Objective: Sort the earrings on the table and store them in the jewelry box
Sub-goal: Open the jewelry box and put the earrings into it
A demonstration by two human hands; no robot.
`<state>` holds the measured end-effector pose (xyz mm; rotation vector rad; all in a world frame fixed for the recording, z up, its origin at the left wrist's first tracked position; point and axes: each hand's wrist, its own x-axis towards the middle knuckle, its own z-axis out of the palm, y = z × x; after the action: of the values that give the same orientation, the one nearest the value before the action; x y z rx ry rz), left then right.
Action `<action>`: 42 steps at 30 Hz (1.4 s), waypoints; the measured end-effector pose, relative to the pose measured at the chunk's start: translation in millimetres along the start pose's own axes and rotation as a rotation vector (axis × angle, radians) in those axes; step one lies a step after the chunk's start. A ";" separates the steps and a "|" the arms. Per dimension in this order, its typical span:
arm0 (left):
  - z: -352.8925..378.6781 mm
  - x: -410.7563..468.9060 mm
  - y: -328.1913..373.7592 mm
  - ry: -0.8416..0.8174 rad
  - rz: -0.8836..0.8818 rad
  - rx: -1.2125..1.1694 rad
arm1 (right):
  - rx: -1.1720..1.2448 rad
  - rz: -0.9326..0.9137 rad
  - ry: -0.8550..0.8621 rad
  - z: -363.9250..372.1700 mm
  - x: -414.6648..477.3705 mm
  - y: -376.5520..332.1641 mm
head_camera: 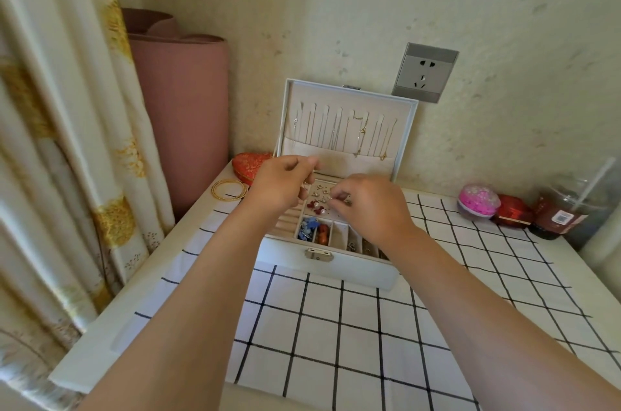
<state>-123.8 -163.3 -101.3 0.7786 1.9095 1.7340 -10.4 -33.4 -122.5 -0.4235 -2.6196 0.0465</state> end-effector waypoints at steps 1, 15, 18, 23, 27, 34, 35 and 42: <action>0.0 -0.3 0.3 -0.004 -0.014 0.003 | -0.002 -0.003 -0.002 -0.5 0.0 -0.4; 0.1 -1.3 -0.7 -0.034 -0.010 0.006 | 0.407 0.167 -0.134 -7.7 5.0 8.0; 3.0 -3.7 -0.1 -0.040 -0.004 0.004 | 0.621 0.233 -0.059 -17.0 6.6 6.9; 10.9 -11.0 4.2 -0.053 -0.023 -0.048 | 0.811 0.233 -0.005 -28.7 2.7 2.3; 12.8 -14.8 5.3 -0.075 -0.040 -0.045 | 0.895 0.252 0.065 -31.2 -3.4 1.0; 8.5 -10.8 -11.5 -0.055 0.189 0.516 | 0.564 0.283 -0.008 -13.6 -15.7 12.0; 7.6 -10.3 -14.8 -0.043 0.213 0.624 | 0.476 0.276 -0.040 -10.7 -17.8 11.8; 5.2 -8.2 -23.0 -0.147 0.308 0.858 | 0.165 0.182 -0.076 -7.6 -16.5 3.7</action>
<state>-116.8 -166.1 -125.2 1.5071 2.5189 0.8855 7.9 -35.3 -123.8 -0.6101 -2.6181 0.3420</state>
